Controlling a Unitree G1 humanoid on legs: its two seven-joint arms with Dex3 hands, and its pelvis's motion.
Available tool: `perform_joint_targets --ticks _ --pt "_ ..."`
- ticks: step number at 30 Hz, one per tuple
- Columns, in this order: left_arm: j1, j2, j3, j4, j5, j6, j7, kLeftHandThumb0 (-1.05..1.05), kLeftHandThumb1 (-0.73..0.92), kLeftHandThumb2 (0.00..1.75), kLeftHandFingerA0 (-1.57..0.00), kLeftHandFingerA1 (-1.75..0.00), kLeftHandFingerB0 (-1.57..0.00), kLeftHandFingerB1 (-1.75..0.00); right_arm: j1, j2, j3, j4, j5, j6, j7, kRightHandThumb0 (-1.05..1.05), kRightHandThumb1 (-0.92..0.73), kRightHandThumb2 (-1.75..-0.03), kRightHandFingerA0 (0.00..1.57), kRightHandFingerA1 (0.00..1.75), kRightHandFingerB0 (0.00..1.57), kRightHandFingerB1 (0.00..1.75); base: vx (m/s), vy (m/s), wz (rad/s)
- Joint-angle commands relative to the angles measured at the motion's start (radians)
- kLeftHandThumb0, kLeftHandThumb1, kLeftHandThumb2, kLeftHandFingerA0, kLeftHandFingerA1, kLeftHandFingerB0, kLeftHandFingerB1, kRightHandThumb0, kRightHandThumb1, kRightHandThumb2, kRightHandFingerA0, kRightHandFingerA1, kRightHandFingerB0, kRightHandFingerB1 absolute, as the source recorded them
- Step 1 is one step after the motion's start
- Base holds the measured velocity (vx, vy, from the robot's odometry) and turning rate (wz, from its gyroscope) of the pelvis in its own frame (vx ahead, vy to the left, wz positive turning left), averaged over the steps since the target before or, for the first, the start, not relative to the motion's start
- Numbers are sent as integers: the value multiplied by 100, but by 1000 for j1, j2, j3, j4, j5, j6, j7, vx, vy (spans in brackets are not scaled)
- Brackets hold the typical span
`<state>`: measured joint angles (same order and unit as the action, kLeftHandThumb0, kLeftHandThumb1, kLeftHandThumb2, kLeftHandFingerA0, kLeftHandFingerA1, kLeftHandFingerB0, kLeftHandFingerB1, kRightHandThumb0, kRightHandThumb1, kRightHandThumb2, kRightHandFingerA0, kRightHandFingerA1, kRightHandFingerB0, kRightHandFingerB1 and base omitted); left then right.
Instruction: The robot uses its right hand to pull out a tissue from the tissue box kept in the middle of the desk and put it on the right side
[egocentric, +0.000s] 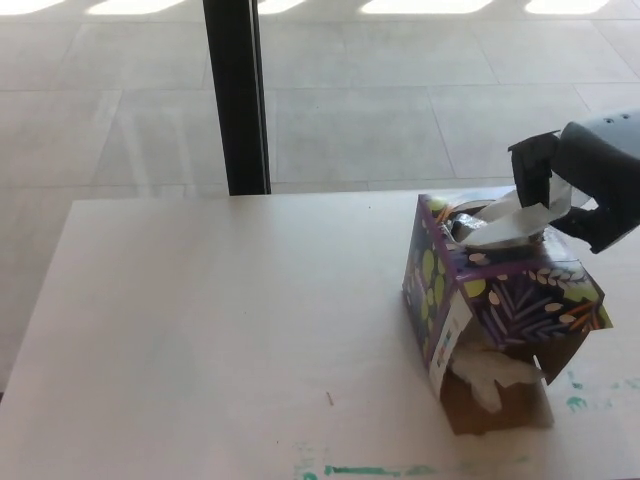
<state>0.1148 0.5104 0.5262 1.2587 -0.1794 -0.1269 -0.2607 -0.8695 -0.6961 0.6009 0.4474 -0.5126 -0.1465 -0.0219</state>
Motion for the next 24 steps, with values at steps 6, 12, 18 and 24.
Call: perform_joint_targets --ticks 6,12,18,24 --pt "46 13 21 12 -25 -80 35 -105 90 91 -82 -136 -44 -148 -29 49 -214 105 -127 -132 -670 -28 -40 -127 98 175 76 154 0 0 0" --pt "46 17 21 10 -26 -78 33 -105 91 90 -78 -139 -43 -147 -85 66 -249 128 -120 -124 -686 -29 -34 -132 95 175 79 152 0 0 0" --pt "49 14 20 10 -25 -79 32 -105 91 91 -78 -137 -44 -146 -149 117 -315 131 -100 -48 -739 -29 -47 -123 100 175 81 159 0 0 0" --pt "50 10 24 10 -30 -78 33 -105 90 92 -84 -136 -46 -150 -183 121 -390 142 -58 -28 -749 -22 -47 -129 98 175 85 154 0 0 0"
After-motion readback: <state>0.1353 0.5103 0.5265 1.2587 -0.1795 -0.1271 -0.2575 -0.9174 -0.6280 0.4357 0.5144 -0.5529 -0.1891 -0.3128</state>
